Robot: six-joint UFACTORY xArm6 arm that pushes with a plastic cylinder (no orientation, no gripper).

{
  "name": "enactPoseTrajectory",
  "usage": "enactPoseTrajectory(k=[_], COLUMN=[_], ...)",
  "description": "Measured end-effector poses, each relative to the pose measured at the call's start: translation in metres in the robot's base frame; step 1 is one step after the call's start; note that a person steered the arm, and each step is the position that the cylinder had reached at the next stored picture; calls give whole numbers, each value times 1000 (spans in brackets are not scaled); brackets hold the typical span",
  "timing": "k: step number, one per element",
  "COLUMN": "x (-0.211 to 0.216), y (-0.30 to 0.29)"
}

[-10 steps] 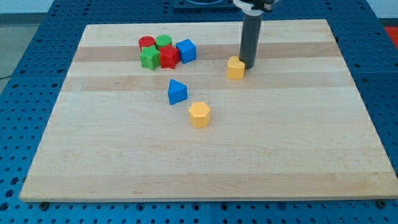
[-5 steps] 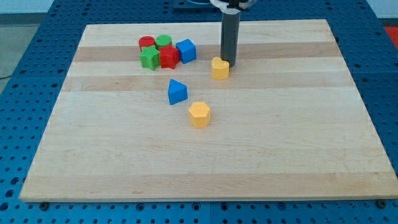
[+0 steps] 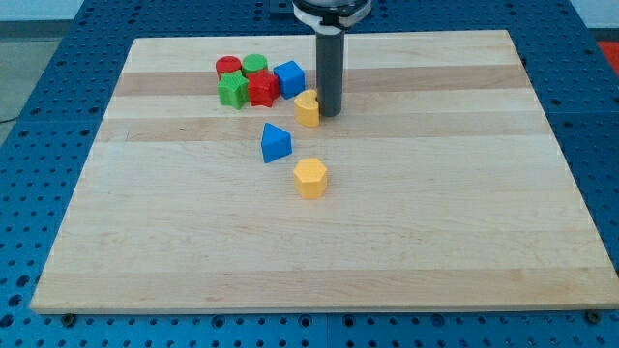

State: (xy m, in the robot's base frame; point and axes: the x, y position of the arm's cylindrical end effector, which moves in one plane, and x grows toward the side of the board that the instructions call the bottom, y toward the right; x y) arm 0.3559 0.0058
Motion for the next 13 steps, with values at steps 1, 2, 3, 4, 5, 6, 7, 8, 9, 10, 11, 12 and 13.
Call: enactPoseTrajectory(k=[1,2,3,4,5,6,7,8,9,10,11,12,13], x=[15,42,43,38,34,28,14,14,14,4,-2,0,-10], y=[13,13,-26,-44,-12,-5,-32,-36,-30,-24,-24,11,34])
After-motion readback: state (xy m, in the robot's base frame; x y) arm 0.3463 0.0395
